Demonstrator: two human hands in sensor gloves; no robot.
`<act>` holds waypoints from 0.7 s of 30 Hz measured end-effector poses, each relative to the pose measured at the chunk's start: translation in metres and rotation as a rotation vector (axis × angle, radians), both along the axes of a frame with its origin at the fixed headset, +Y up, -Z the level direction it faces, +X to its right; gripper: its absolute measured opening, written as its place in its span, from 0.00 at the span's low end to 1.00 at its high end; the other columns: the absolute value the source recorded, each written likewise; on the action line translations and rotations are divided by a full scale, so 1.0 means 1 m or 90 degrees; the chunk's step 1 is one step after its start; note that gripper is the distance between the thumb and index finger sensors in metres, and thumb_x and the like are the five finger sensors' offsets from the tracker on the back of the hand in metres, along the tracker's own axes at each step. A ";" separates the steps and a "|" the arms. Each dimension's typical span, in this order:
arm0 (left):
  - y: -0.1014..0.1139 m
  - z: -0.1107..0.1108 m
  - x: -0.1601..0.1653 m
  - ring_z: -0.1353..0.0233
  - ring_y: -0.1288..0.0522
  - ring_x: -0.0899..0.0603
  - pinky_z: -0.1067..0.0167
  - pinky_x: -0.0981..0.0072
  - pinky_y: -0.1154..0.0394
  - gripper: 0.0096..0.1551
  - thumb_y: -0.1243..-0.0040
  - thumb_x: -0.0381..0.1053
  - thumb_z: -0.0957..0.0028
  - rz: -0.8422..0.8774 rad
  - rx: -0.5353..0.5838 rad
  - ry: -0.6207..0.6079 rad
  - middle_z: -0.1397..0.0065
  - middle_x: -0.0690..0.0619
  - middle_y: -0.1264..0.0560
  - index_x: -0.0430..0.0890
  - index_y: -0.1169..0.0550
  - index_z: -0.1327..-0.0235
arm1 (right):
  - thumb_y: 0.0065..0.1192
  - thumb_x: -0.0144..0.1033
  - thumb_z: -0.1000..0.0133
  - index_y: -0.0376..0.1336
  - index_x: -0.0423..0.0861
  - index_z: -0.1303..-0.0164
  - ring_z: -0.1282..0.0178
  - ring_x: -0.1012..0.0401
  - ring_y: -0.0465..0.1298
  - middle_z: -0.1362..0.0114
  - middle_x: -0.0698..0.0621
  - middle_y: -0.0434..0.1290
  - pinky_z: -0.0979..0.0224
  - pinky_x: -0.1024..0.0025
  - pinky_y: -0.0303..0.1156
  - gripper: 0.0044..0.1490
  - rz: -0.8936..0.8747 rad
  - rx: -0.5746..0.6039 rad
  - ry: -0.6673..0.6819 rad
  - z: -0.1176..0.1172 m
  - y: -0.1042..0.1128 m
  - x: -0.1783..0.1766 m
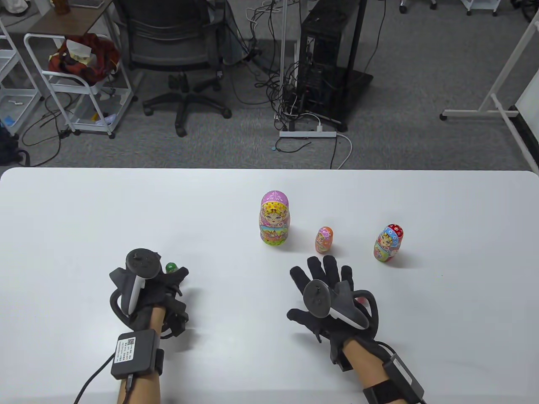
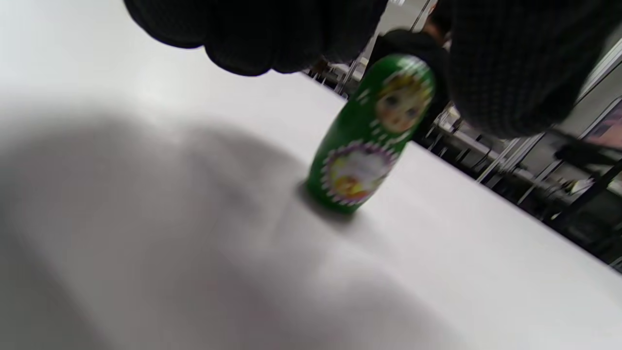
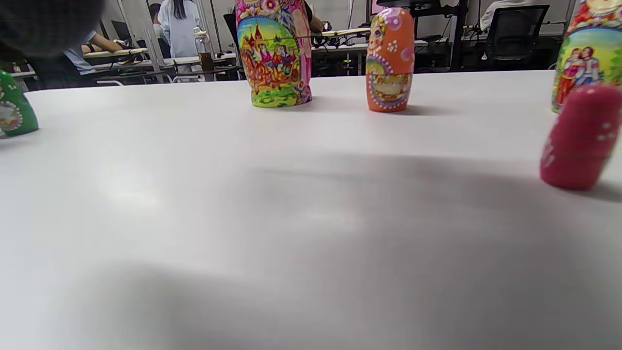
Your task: Nest individual Russian dolls into a nested set
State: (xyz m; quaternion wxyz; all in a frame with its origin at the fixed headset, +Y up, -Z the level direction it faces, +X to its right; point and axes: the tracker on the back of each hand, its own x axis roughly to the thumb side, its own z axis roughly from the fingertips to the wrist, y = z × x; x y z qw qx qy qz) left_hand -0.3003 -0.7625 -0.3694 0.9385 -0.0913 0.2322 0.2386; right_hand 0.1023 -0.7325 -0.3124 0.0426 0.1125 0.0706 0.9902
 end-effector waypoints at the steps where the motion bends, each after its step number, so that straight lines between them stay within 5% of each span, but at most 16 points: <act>1: -0.004 -0.003 -0.001 0.27 0.37 0.37 0.29 0.42 0.39 0.58 0.32 0.70 0.61 0.003 -0.011 -0.005 0.22 0.41 0.40 0.46 0.41 0.23 | 0.55 0.72 0.53 0.27 0.71 0.26 0.13 0.48 0.24 0.13 0.55 0.25 0.18 0.37 0.26 0.58 0.000 -0.002 0.003 0.000 0.000 -0.001; 4: -0.018 -0.010 -0.001 0.27 0.41 0.37 0.28 0.41 0.42 0.56 0.30 0.68 0.62 0.028 -0.072 -0.009 0.21 0.42 0.42 0.49 0.40 0.23 | 0.55 0.72 0.52 0.28 0.70 0.25 0.13 0.49 0.25 0.13 0.54 0.26 0.18 0.37 0.26 0.58 -0.010 -0.005 0.004 0.000 -0.001 -0.001; 8: -0.019 -0.013 0.003 0.29 0.39 0.38 0.29 0.41 0.41 0.42 0.30 0.64 0.60 -0.016 -0.052 -0.003 0.22 0.44 0.40 0.56 0.31 0.31 | 0.55 0.71 0.51 0.29 0.69 0.24 0.13 0.48 0.26 0.12 0.54 0.28 0.18 0.36 0.27 0.57 -0.027 -0.002 -0.004 -0.001 0.001 0.001; 11: -0.016 -0.010 0.007 0.28 0.38 0.37 0.29 0.40 0.41 0.42 0.31 0.65 0.60 -0.015 -0.035 -0.017 0.22 0.43 0.38 0.56 0.31 0.31 | 0.55 0.70 0.51 0.29 0.68 0.24 0.13 0.48 0.27 0.12 0.53 0.28 0.18 0.36 0.27 0.56 -0.032 -0.005 -0.007 -0.002 0.001 0.001; 15: -0.002 -0.003 0.027 0.25 0.38 0.36 0.29 0.37 0.40 0.42 0.32 0.68 0.60 -0.054 0.018 -0.086 0.21 0.42 0.37 0.58 0.31 0.32 | 0.55 0.69 0.50 0.30 0.68 0.24 0.12 0.48 0.30 0.12 0.53 0.30 0.16 0.38 0.30 0.55 -0.049 0.004 0.003 0.000 0.001 -0.001; 21: 0.038 0.018 0.089 0.35 0.17 0.45 0.38 0.48 0.21 0.42 0.33 0.68 0.58 -0.043 0.129 -0.252 0.32 0.50 0.20 0.53 0.33 0.33 | 0.55 0.65 0.49 0.32 0.69 0.25 0.11 0.50 0.37 0.12 0.54 0.33 0.13 0.43 0.40 0.51 -0.154 0.021 0.064 0.011 0.006 -0.011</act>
